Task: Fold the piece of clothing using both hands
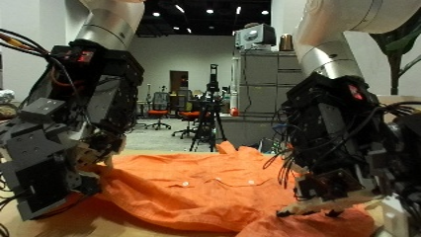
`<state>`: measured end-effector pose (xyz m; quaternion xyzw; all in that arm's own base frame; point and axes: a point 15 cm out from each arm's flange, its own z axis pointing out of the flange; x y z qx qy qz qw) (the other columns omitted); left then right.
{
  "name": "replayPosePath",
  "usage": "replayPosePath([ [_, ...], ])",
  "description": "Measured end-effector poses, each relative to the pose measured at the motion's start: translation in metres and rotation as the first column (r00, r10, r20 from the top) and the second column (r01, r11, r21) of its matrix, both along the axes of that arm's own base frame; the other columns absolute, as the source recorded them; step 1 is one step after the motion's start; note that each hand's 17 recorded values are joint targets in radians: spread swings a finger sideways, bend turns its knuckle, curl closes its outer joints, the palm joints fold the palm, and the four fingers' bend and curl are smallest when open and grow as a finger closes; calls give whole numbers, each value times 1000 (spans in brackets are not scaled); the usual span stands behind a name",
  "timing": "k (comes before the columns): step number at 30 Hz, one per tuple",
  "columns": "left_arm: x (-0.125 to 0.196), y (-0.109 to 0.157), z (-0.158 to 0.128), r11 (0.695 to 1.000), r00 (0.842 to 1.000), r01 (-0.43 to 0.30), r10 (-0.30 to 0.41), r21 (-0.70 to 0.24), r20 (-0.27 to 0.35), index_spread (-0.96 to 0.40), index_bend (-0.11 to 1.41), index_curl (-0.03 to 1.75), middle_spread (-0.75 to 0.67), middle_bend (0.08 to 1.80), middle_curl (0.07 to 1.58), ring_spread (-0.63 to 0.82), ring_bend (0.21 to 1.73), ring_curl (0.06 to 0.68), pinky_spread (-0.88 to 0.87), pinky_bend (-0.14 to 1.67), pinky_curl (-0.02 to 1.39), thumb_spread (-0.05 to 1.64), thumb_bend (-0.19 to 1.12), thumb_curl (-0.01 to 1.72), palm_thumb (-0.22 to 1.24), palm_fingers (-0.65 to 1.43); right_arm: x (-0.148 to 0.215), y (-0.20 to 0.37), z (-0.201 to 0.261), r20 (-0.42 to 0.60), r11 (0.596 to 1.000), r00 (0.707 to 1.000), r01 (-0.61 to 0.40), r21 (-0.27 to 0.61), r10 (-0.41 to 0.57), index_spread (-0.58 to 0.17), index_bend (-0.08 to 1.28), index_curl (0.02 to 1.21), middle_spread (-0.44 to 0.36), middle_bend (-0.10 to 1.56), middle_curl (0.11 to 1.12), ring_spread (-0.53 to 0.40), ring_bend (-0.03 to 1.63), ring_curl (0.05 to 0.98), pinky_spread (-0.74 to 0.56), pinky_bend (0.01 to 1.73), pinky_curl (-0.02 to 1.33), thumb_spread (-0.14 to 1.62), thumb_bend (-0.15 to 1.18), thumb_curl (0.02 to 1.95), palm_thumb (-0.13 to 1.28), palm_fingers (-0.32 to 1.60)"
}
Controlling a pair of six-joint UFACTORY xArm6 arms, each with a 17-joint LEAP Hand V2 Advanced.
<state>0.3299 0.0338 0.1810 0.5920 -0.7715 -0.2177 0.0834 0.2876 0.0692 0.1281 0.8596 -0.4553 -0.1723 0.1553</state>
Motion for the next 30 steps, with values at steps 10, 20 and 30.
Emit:
replayPosePath([
  [10, -1, 1, 5, 1000, 1000, -3, 3, 4, -10, -725, 246, 1202, -644, 817, 1138, -440, 1350, 556, -597, 1290, 597, 903, -14, 774, 872, 1068, 9, 7, -16, 60, 999, 998, -32, -23, 33, -245, 167, 272, -12, 242, 351, 149, 292, 272, 238, 264, 323, 919, -7, 379, 751, 126],
  [20, -2, 1, 9, 1000, 1000, -4, 4, 6, -13, -736, 206, 1260, -658, 789, 1160, -440, 1344, 553, -592, 1282, 587, 905, -14, 789, 869, 1076, 28, 4, -18, 168, 997, 984, -48, -68, 59, -299, 131, 268, -171, 345, 404, -172, 569, 336, -218, 398, 326, 867, -22, 414, 854, 689],
  [30, -4, 2, 10, 1000, 1000, -5, 5, 7, -19, -739, 193, 1296, -672, 767, 1181, -442, 1336, 553, -590, 1283, 583, 906, -14, 799, 867, 1078, 29, -1, -9, 188, 997, 981, -34, -64, 46, -430, 238, 319, -309, 536, 557, -360, 858, 485, -657, 725, 437, 843, -26, 422, 887, 1133],
])
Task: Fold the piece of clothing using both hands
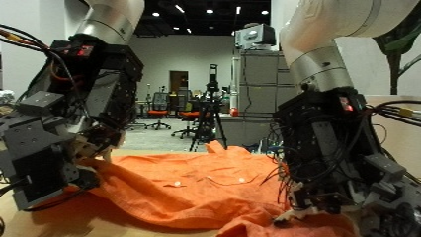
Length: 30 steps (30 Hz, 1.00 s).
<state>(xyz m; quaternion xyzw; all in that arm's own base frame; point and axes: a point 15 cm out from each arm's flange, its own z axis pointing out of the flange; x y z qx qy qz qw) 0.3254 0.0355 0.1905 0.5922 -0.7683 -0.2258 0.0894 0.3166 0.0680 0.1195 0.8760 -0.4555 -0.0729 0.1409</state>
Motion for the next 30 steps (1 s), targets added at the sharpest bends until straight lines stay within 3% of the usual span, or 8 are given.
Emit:
replayPosePath([
  [4, -3, -3, 4, 1000, 1000, 7, -7, -1, -4, -738, 192, 1304, -677, 763, 1187, -441, 1333, 553, -593, 1280, 581, 906, -14, 801, 867, 1077, 4, -1, 9, 27, 1000, 1000, 8, 9, -8, -457, 419, 416, -305, 658, 628, -347, 912, 524, -646, 819, 487, 859, -24, 420, 890, 1310],
  [6, -5, -4, 8, 1000, 1000, 12, -12, 1, -5, -737, 190, 1309, -680, 763, 1190, -441, 1331, 553, -594, 1278, 580, 906, -14, 802, 866, 1080, 8, -4, 14, 45, 1000, 999, 20, 14, -21, -445, 581, 497, -286, 755, 677, -328, 966, 549, -582, 910, 535, 886, -27, 414, 880, 1382],
  [15, -14, -7, 23, 999, 998, 39, -39, -12, -41, -733, 189, 1320, -688, 757, 1198, -442, 1329, 553, -596, 1277, 578, 906, -14, 806, 865, 1081, 23, -25, 49, 141, 995, 985, 89, 53, -96, -354, 947, 713, -219, 1064, 805, -270, 1193, 656, -396, 1157, 695, 1061, -3, 407, 910, 1228],
  [19, -28, -5, 35, 997, 993, 67, -69, -28, -95, -730, 189, 1324, -691, 752, 1202, -448, 1330, 553, -596, 1278, 578, 907, -16, 804, 862, 1079, 26, -35, 84, 217, 990, 968, 115, 76, -129, -319, 1026, 763, -200, 1130, 830, -255, 1249, 686, -344, 1214, 743, 1133, -3, 412, 940, 1181],
  [25, -43, -15, 52, 991, 989, 99, -108, -93, -100, -726, 188, 1328, -692, 751, 1203, -454, 1328, 552, -596, 1277, 577, 907, -15, 802, 860, 1082, -12, -49, 111, 158, 987, 974, 155, 53, -161, -285, 1075, 799, -179, 1197, 843, -241, 1300, 714, -299, 1259, 790, 1197, -7, 416, 955, 1146],
  [30, -63, -19, 70, 989, 986, 101, -114, -104, -120, -723, 187, 1330, -692, 749, 1204, -456, 1327, 552, -596, 1277, 576, 903, -15, 801, 863, 1082, -27, -45, 143, 206, 981, 960, 172, 91, -188, -269, 1088, 812, -172, 1224, 844, -232, 1321, 723, -277, 1268, 813, 1223, -11, 419, 951, 1130],
])
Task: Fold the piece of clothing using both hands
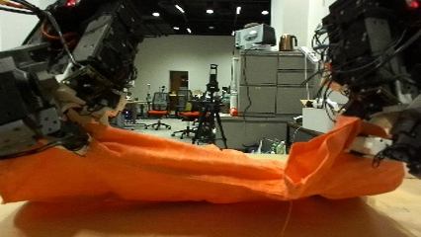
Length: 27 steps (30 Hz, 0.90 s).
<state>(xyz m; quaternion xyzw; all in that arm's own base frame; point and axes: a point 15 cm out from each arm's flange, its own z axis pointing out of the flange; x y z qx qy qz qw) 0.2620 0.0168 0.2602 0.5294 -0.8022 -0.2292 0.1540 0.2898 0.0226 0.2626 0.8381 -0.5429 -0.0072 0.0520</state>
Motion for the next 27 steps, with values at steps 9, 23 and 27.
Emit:
replayPosePath([
  [9, -16, -3, 29, 1000, 1000, 8, -8, -11, -14, -718, 186, 1333, -692, 746, 1204, -457, 1325, 552, -596, 1276, 576, 901, -17, 797, 850, 1084, -16, 5, 24, 33, 999, 999, 19, 40, -20, -254, 1095, 821, -167, 1243, 833, -228, 1333, 723, -259, 1261, 837, 1233, -5, 432, 980, 1128],
  [23, -19, 1, 70, 1000, 1000, -9, 9, -12, -29, -711, 186, 1343, -686, 757, 1196, -458, 1323, 552, -597, 1274, 575, 898, -17, 791, 844, 1086, 1, 10, 92, 130, 997, 990, 38, 68, -47, -246, 1100, 816, -158, 1260, 807, -220, 1354, 711, -255, 1228, 859, 1202, -9, 469, 1046, 1138],
  [27, -12, 1, 81, 1000, 1000, -11, 10, -15, -19, -709, 185, 1345, -684, 762, 1194, -456, 1324, 552, -597, 1273, 575, 899, -19, 787, 837, 1089, 9, 11, 107, 152, 996, 987, 47, 73, -57, -248, 1099, 814, -157, 1270, 802, -218, 1358, 706, -256, 1221, 864, 1200, -10, 475, 1048, 1141],
])
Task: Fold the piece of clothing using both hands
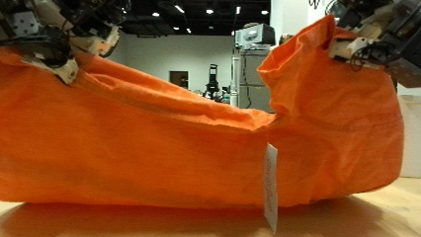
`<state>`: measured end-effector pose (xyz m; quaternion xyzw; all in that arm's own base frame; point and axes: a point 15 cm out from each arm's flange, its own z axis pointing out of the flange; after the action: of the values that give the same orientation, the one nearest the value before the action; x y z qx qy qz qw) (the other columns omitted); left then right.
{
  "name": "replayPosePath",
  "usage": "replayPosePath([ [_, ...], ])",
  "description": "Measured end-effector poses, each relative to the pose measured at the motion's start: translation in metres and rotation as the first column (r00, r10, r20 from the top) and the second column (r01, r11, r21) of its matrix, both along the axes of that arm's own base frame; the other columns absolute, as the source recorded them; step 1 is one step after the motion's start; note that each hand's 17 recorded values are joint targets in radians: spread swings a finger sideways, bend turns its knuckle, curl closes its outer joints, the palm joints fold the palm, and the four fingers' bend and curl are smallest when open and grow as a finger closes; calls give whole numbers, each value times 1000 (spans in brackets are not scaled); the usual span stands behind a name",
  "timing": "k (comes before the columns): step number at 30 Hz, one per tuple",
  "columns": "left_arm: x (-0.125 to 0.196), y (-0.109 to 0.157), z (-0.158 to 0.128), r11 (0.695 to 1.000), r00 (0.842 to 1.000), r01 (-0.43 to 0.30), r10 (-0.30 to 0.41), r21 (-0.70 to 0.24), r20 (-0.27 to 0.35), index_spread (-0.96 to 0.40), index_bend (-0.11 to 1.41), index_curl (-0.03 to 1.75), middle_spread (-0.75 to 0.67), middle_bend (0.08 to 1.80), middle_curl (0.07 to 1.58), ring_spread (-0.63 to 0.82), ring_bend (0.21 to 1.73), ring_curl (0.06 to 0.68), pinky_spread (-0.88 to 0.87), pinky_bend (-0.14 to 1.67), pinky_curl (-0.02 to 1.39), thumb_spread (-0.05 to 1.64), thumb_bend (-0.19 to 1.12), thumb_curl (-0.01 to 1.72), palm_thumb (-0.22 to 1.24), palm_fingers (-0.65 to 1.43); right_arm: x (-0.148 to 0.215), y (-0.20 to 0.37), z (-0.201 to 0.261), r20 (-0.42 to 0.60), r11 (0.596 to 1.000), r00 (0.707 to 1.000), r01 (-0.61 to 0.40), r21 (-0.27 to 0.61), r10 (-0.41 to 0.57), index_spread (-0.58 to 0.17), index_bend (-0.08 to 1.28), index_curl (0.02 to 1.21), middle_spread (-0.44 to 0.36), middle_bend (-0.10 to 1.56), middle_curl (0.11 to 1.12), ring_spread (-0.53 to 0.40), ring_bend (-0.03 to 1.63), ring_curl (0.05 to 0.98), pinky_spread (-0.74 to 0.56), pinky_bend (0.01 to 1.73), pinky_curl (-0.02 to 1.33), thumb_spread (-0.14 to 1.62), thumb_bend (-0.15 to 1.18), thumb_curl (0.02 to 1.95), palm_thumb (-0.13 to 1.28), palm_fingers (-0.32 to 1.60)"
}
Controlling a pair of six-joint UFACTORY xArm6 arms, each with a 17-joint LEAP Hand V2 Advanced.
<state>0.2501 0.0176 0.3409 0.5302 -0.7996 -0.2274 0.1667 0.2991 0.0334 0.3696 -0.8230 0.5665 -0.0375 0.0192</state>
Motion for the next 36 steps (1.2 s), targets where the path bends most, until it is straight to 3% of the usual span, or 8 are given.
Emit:
replayPosePath([
  [8, 32, 13, -12, 1000, 999, -30, 31, 5, -41, -705, 185, 1347, -683, 768, 1189, -452, 1330, 552, -599, 1268, 575, 903, -15, 781, 841, 1088, 50, 21, 0, -44, 1000, 999, -8, -5, 7, -249, 1105, 809, -155, 1281, 791, -213, 1366, 696, -258, 1210, 881, 1199, -12, 488, 1037, 1143],
  [14, 62, 30, -26, 998, 996, -70, 70, -9, -51, -703, 187, 1349, -682, 768, 1187, -455, 1327, 551, -602, 1269, 577, 903, -16, 778, 845, 1083, 108, 49, -4, -77, 1000, 997, -25, -12, 24, -243, 1112, 810, -154, 1287, 784, -213, 1369, 691, -252, 1206, 895, 1200, -9, 500, 1038, 1140],
  [26, 93, 60, -60, 990, 982, -137, 134, -18, -137, -702, 184, 1353, -678, 781, 1184, -451, 1327, 552, -605, 1239, 579, 900, -16, 762, 849, 1066, 211, 100, -34, -98, 998, 994, -54, -24, 52, -240, 1116, 812, -152, 1300, 772, -214, 1377, 686, -244, 1191, 923, 1210, -7, 514, 1047, 1129],
  [36, 125, 85, -95, 981, 958, -195, 188, -11, -216, -693, 185, 1357, -672, 783, 1179, -448, 1320, 552, -615, 1224, 588, 904, -17, 754, 852, 1061, 246, 104, -71, -86, 1000, 996, -22, -15, 20, -241, 1103, 808, -146, 1295, 764, -212, 1376, 683, -251, 1178, 935, 1225, -25, 512, 992, 1123],
])
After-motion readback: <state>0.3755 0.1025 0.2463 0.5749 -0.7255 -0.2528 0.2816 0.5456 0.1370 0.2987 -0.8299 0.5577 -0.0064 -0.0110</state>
